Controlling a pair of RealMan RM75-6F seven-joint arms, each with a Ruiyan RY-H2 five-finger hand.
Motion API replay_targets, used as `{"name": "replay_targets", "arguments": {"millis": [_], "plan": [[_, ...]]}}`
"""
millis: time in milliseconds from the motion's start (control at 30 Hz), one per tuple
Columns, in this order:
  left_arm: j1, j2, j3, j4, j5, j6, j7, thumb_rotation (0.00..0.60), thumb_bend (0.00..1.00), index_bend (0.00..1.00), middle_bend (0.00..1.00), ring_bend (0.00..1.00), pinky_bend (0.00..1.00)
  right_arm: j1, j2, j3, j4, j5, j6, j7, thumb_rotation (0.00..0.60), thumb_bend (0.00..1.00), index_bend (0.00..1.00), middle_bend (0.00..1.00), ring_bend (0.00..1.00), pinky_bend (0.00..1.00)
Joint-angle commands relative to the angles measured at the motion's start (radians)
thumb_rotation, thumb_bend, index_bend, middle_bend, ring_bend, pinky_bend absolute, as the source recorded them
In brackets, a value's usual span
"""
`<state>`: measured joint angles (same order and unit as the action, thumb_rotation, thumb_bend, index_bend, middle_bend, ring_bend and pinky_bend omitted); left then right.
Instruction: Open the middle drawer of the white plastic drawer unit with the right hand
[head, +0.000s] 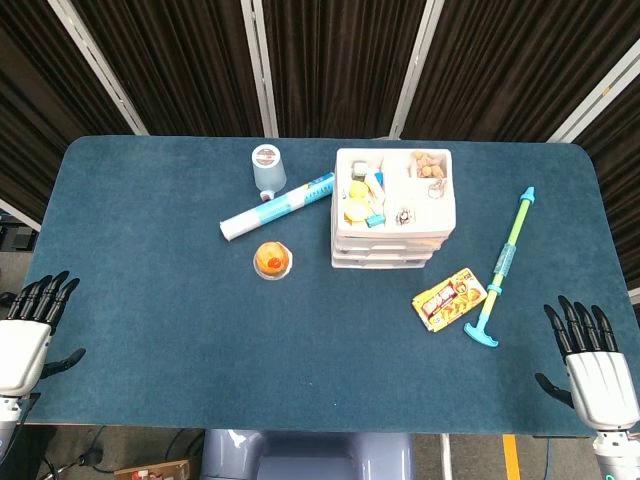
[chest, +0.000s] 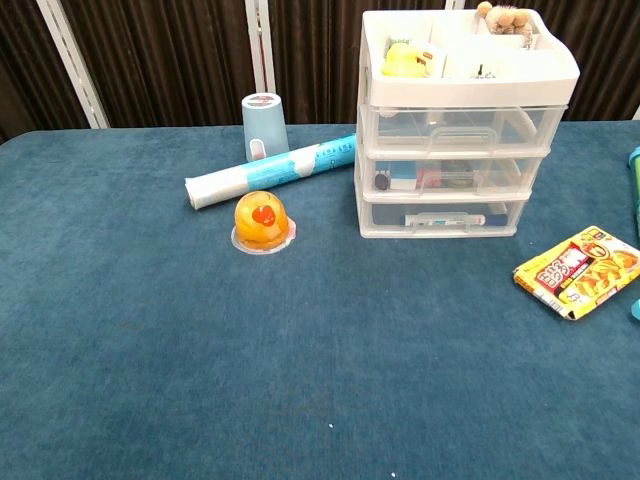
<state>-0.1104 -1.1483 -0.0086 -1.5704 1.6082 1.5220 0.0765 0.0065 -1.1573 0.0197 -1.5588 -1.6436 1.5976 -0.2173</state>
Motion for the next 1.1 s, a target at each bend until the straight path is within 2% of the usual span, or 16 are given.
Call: {"name": "replay_targets", "arguments": {"millis": [33,433,533,600,667,700,800,967,1100], "plan": [[0.001,0.001,0.000,-0.002,-0.001,0.001,-0.002,0.600,0.00,0.03,0.00,0.00,0.09,-0.001,0.000,-0.002,-0.002,0.001,-0.003,-0.004,0.600,0.14,0.00,0.00,0.00,0.05],[0.001,-0.004,0.000,0.003,0.013,0.014,-0.006,0.600,0.00,0.03,0.00,0.00,0.09,-0.005,0.007,-0.009,-0.033,0.008,-0.012,0.023,0.600,0.14,0.00,0.00,0.00,0.06],[0.000,-0.006,-0.001,0.005,0.009,0.011,-0.011,0.600,0.00,0.02,0.00,0.00,0.09,0.004,0.009,-0.013,-0.075,0.019,-0.039,0.057,0.600,0.14,0.00,0.01,0.02,0.19],[0.000,-0.007,-0.004,0.006,0.007,0.012,-0.013,0.600,0.00,0.02,0.00,0.00,0.09,0.014,0.009,-0.014,-0.109,0.025,-0.062,0.076,0.600,0.21,0.00,0.15,0.18,0.42],[-0.001,-0.007,-0.005,0.006,0.006,0.012,-0.012,0.600,0.00,0.02,0.00,0.00,0.09,0.028,0.008,-0.010,-0.155,0.039,-0.090,0.098,0.600,0.33,0.00,0.45,0.49,0.70],[-0.001,-0.008,-0.005,0.006,0.006,0.011,-0.010,0.600,0.00,0.02,0.00,0.00,0.09,0.040,0.005,-0.005,-0.189,0.055,-0.114,0.115,0.600,0.38,0.00,0.57,0.60,0.78],[-0.002,-0.009,-0.003,0.006,0.010,0.009,-0.005,0.600,0.00,0.02,0.00,0.00,0.09,0.079,0.002,0.013,-0.288,0.135,-0.209,0.141,0.600,0.49,0.00,0.72,0.75,0.88],[0.001,-0.009,-0.004,0.010,0.019,0.026,-0.016,0.600,0.00,0.02,0.00,0.00,0.09,0.149,-0.033,0.054,-0.381,0.252,-0.321,0.057,0.600,0.62,0.00,0.82,0.84,0.93],[-0.001,-0.009,-0.002,0.013,0.021,0.022,-0.028,0.600,0.00,0.02,0.00,0.00,0.09,0.202,-0.103,0.097,-0.445,0.372,-0.375,-0.021,0.600,0.79,0.00,0.94,0.94,0.99]]}}
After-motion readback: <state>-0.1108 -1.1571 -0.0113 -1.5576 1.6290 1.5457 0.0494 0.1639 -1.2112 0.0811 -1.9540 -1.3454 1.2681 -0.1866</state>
